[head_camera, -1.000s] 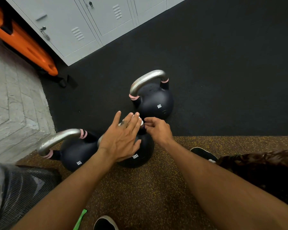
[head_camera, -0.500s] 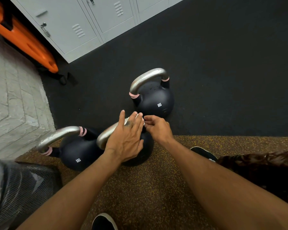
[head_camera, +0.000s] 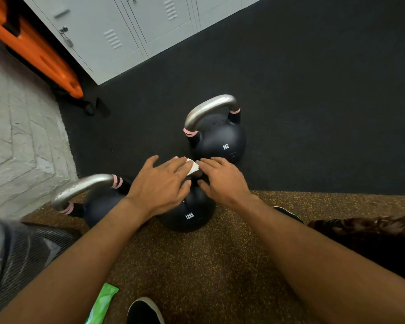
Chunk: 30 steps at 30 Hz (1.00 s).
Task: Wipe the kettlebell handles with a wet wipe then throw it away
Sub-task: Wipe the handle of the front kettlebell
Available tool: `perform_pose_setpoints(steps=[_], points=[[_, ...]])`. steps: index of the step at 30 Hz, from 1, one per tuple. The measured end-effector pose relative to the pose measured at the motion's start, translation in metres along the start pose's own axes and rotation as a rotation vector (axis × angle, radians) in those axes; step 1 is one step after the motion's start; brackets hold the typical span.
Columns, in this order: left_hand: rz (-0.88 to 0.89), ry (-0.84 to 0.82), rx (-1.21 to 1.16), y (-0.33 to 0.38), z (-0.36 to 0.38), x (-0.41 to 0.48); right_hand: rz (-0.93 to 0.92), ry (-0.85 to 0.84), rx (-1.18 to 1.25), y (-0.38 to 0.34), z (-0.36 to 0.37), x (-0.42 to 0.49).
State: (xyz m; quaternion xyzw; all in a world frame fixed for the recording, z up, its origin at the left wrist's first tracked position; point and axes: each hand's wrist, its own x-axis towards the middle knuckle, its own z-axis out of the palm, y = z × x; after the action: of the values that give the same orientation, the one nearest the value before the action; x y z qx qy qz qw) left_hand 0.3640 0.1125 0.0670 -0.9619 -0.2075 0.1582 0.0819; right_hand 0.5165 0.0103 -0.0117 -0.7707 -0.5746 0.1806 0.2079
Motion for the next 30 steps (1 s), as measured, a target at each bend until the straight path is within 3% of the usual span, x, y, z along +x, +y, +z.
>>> perform_pose_setpoints(steps=[2, 5, 22, 30], points=[[-0.030, 0.022, -0.009, -0.002, 0.004, -0.009, -0.057, -0.037, -0.163, 0.002, 0.000, -0.005], [-0.031, 0.033, -0.026, -0.004, 0.005, -0.011, -0.039, -0.124, -0.203, 0.003, 0.009, -0.013], [0.104, 0.117, -0.107, -0.009, -0.001, 0.030, 0.152, -0.202, 0.030, 0.007, 0.024, -0.013], [0.035, 0.001, -0.252, -0.009, 0.004, 0.054, 0.220, -0.278, 0.191, 0.007, 0.020, -0.012]])
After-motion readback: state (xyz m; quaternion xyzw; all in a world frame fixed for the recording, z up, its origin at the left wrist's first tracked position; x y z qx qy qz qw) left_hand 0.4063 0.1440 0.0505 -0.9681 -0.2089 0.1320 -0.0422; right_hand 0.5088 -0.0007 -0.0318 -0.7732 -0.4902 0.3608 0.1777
